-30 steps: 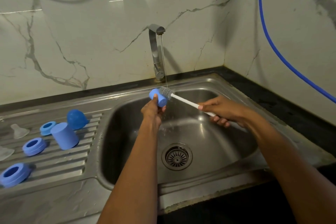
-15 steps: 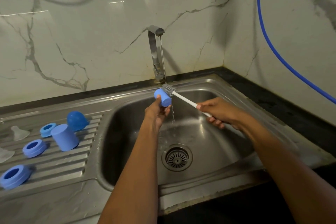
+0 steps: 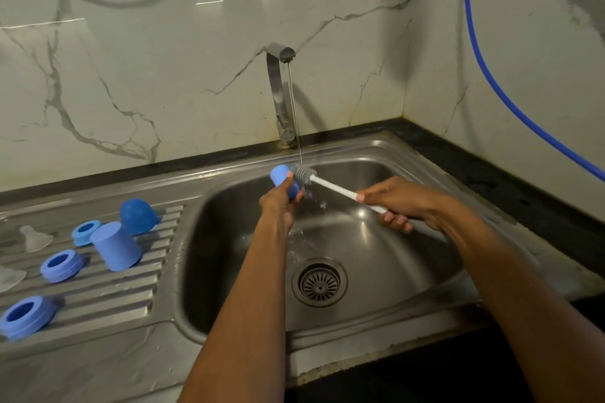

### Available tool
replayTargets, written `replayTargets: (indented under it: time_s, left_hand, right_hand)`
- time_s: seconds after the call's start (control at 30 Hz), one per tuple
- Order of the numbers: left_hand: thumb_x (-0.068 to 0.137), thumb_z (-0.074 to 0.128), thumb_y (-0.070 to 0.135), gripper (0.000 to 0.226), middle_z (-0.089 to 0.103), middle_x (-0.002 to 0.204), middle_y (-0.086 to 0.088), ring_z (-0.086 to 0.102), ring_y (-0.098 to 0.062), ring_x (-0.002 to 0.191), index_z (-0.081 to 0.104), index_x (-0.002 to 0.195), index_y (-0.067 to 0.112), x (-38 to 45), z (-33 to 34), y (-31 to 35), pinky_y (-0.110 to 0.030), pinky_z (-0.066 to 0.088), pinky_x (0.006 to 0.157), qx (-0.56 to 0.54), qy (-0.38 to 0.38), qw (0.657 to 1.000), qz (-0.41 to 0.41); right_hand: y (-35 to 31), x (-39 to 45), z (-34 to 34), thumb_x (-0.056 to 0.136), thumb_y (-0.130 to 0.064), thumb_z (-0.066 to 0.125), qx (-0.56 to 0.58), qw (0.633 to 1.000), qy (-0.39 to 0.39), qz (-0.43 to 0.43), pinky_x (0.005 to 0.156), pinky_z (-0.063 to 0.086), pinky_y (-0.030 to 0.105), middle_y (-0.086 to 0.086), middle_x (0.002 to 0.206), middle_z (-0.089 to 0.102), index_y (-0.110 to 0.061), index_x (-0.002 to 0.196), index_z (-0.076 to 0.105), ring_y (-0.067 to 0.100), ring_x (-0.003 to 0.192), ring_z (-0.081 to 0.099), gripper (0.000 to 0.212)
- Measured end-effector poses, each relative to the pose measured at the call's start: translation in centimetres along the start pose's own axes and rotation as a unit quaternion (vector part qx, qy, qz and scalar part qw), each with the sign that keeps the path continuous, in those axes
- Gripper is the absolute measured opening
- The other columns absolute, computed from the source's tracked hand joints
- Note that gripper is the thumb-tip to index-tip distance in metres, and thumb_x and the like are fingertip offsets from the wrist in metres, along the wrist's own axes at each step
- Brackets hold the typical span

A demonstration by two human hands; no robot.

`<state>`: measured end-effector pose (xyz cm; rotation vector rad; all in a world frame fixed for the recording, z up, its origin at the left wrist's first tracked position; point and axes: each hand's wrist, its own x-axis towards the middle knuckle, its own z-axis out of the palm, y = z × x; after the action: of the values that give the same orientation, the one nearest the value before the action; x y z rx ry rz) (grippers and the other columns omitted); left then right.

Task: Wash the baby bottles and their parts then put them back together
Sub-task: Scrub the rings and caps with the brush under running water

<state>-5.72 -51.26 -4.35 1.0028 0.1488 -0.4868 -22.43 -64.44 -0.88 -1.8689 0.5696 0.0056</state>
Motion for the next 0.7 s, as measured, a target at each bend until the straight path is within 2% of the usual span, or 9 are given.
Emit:
replayTargets:
  time_s: [0.1,0.2,0.27,0.3,0.4,0.43,0.53,0.63,0.7]
  left_hand:
    - [0.086,0.065,0.005,0.044,0.052,0.118,-0.022,0.061,-0.024,0.084,0.049,0.125,-0.008,-0.2,0.0,0.1,-0.028,0.057,0.068,-0.010,-0.058,0.998,-0.017]
    - [0.085,0.066,0.002,0.040,0.050,0.127,-0.025,0.061,-0.031,0.099,0.049,0.121,-0.008,-0.9,0.4,-0.2,-0.034,0.057,0.069,0.021,-0.094,0.994,-0.042]
    - [0.086,0.065,0.001,0.051,0.048,0.130,-0.028,0.060,-0.035,0.105,0.042,0.131,-0.008,-0.9,0.2,-0.1,-0.037,0.057,0.068,-0.013,-0.079,0.996,-0.038]
    - [0.087,0.064,0.002,0.055,0.047,0.132,-0.029,0.059,-0.036,0.109,0.038,0.134,-0.007,-0.6,0.0,0.1,-0.039,0.057,0.073,-0.041,-0.068,0.996,-0.033]
    - [0.090,0.060,0.003,0.053,0.044,0.136,-0.030,0.053,-0.040,0.120,0.037,0.136,-0.009,0.0,-0.4,0.5,-0.042,0.048,0.099,-0.089,-0.053,0.994,-0.034]
    - [0.091,0.059,0.003,0.051,0.043,0.136,-0.031,0.052,-0.040,0.121,0.038,0.135,-0.010,-0.1,-0.3,0.5,-0.042,0.047,0.100,-0.087,-0.058,0.994,-0.040]
    - [0.093,0.057,0.004,0.045,0.042,0.137,-0.030,0.050,-0.039,0.124,0.041,0.132,-0.011,-0.7,0.0,0.3,-0.036,0.055,0.082,-0.068,-0.099,0.990,-0.077]
    - [0.094,0.054,0.005,0.045,0.043,0.136,-0.028,0.050,-0.036,0.124,0.039,0.134,-0.009,-0.5,-0.1,0.6,-0.039,0.049,0.096,-0.110,-0.105,0.984,-0.096]
    - [0.094,0.055,0.008,0.045,0.048,0.123,-0.026,0.057,-0.031,0.107,0.040,0.134,-0.007,-0.2,-0.2,1.0,-0.034,0.056,0.080,-0.104,-0.090,0.987,-0.081]
  right_hand:
    - [0.3,0.3,0.6,0.098,-0.035,0.051,-0.004,0.999,0.028,-0.030,0.035,0.030,0.016,-0.004,0.049,0.045,-0.025,0.123,0.060,0.004,0.037,0.033,0.028]
    - [0.4,1.1,3.1,0.101,-0.032,0.046,0.001,0.995,0.076,-0.058,0.036,0.029,0.016,0.000,0.054,0.044,-0.026,0.132,0.054,0.005,0.036,0.032,0.033]
    - [0.3,1.1,2.8,0.100,-0.032,0.047,0.011,0.997,0.058,-0.044,0.036,0.029,0.016,-0.002,0.053,0.043,-0.028,0.131,0.054,0.004,0.037,0.032,0.032]
    - [0.2,0.8,2.1,0.100,-0.033,0.048,0.013,0.999,0.037,-0.035,0.036,0.029,0.015,-0.003,0.051,0.043,-0.028,0.128,0.056,0.004,0.038,0.032,0.029]
    - [0.2,0.1,0.2,0.098,-0.036,0.051,0.003,1.000,0.001,-0.025,0.036,0.030,0.016,-0.007,0.047,0.045,-0.026,0.121,0.060,0.004,0.038,0.033,0.026]
    - [0.2,0.0,0.3,0.098,-0.036,0.051,-0.002,0.999,0.009,-0.033,0.036,0.030,0.016,-0.006,0.048,0.045,-0.026,0.121,0.060,0.004,0.038,0.033,0.026]
    - [0.3,0.6,2.1,0.100,-0.033,0.048,-0.002,0.996,0.060,-0.071,0.036,0.029,0.016,-0.001,0.054,0.044,-0.028,0.130,0.056,0.005,0.037,0.032,0.031]
    - [0.1,1.0,2.4,0.101,-0.031,0.046,-0.022,0.991,0.084,-0.100,0.036,0.030,0.016,0.000,0.056,0.044,-0.028,0.134,0.053,0.004,0.036,0.033,0.034]
    - [0.0,0.9,1.6,0.101,-0.032,0.047,-0.042,0.989,0.087,-0.113,0.037,0.031,0.017,0.000,0.056,0.046,-0.027,0.128,0.058,0.004,0.038,0.035,0.030]
